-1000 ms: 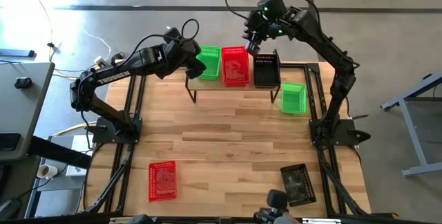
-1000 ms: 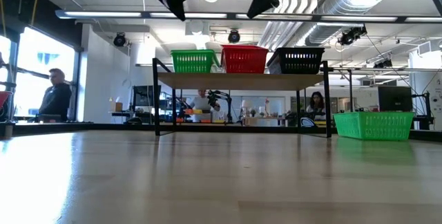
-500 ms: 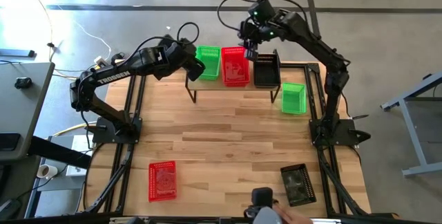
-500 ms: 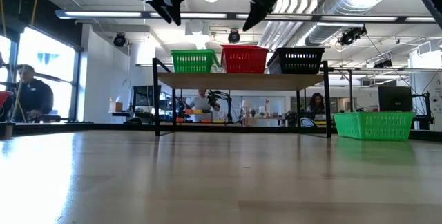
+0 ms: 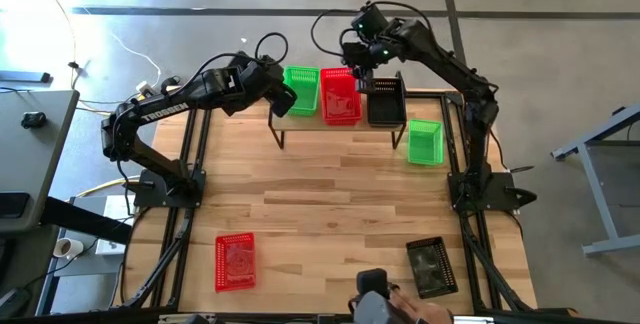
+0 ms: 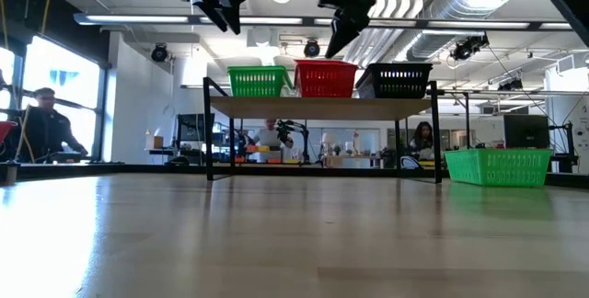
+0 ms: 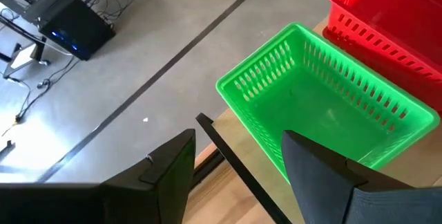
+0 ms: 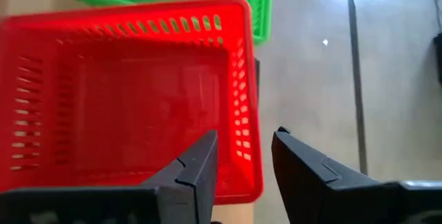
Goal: Stack baskets on shelf by color
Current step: Stack the top red bin on top of the red bin on the shelf
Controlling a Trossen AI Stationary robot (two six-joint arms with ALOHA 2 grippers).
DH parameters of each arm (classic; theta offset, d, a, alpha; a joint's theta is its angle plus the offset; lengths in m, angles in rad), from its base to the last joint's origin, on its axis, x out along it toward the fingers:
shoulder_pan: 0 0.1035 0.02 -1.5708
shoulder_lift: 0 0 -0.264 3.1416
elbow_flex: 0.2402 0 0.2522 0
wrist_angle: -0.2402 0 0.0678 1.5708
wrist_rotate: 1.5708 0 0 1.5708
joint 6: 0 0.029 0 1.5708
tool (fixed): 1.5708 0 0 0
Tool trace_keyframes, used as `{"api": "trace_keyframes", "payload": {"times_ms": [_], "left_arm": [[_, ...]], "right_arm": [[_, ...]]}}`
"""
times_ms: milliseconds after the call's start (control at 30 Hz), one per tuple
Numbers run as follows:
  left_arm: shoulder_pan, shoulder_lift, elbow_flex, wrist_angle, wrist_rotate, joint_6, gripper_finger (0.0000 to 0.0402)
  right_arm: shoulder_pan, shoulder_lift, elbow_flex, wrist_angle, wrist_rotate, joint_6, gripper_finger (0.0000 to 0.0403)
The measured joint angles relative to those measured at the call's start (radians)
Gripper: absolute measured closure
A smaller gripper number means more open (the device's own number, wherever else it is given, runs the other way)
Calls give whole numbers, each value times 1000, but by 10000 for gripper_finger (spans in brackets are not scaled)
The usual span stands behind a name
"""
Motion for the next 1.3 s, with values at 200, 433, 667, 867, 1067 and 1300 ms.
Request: {"api": "trace_keyframes", "payload": {"times_ms": [200,433,667,867,1067,1300], "left_arm": [[0,0,0,0,0,2,197],[0,0,0,0,0,3,197],[0,0,0,0,0,4,197],[0,0,0,0,-1,4,197],[0,0,0,0,-1,4,197],[0,0,0,0,-1,30,197]], "right_arm": [[0,27,0,0,59,0,279],[0,43,0,5,88,0,302],[-2,42,0,18,99,2,375],[-3,42,0,43,111,2,398],[-24,42,0,48,110,3,400],[-70,36,35,16,24,7,402]]}}
